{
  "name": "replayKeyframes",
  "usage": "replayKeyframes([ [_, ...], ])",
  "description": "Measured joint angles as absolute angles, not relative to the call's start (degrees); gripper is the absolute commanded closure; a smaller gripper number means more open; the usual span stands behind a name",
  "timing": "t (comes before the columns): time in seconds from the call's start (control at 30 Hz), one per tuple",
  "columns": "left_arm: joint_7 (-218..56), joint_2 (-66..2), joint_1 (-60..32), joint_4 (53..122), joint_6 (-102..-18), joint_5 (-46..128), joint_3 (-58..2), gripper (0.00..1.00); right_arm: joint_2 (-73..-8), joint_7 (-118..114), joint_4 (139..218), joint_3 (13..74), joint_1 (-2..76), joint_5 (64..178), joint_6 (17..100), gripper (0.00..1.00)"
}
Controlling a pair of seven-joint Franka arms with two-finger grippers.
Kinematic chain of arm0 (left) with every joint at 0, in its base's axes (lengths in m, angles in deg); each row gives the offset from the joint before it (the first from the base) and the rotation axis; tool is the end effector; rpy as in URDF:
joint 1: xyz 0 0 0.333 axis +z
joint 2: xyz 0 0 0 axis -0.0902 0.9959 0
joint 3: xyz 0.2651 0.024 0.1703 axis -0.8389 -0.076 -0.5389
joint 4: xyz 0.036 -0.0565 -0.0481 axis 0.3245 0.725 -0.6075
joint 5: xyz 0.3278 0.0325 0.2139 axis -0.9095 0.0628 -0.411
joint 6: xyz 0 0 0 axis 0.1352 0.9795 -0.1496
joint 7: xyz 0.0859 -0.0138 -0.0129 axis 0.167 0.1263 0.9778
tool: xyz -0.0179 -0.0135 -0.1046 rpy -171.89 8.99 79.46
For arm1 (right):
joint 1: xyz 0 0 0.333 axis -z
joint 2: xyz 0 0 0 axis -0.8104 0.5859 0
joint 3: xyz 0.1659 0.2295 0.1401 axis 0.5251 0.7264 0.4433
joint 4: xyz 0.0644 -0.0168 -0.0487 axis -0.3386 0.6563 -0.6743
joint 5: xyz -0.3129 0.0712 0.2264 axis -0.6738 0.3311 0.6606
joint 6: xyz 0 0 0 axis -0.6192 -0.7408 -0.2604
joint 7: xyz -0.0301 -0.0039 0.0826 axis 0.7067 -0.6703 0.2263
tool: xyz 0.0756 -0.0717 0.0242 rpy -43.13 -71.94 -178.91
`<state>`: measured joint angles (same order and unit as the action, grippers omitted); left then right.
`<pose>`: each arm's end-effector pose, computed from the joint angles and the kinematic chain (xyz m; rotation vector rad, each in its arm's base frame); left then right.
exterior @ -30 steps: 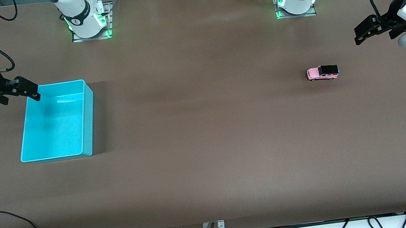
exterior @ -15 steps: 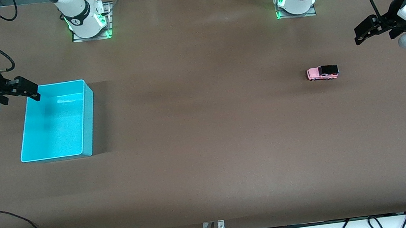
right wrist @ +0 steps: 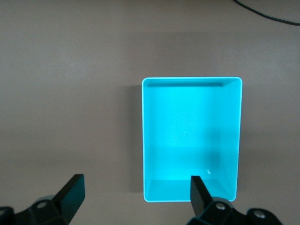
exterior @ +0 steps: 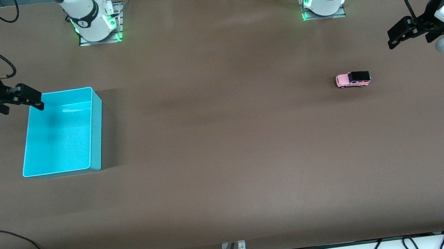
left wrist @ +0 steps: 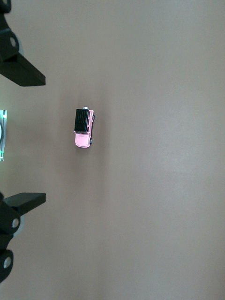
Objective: Wind and store pink jeep toy
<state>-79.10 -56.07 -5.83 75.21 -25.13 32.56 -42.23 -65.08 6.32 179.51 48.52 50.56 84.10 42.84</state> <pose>0.5452 -0.0436 0.6266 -3.1293 -0.0990 0.1652 0.5558 0.0320 0.5707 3.1407 -0.0016 0.0304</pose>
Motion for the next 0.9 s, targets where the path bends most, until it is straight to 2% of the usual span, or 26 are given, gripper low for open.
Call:
replayKeyframes([
  [0.9,-79.1,-56.1,-5.3,75.2,-25.1,32.6,-42.4,0.00,-65.1,6.3,179.5,48.5,50.6,84.1,42.9,0.00],
])
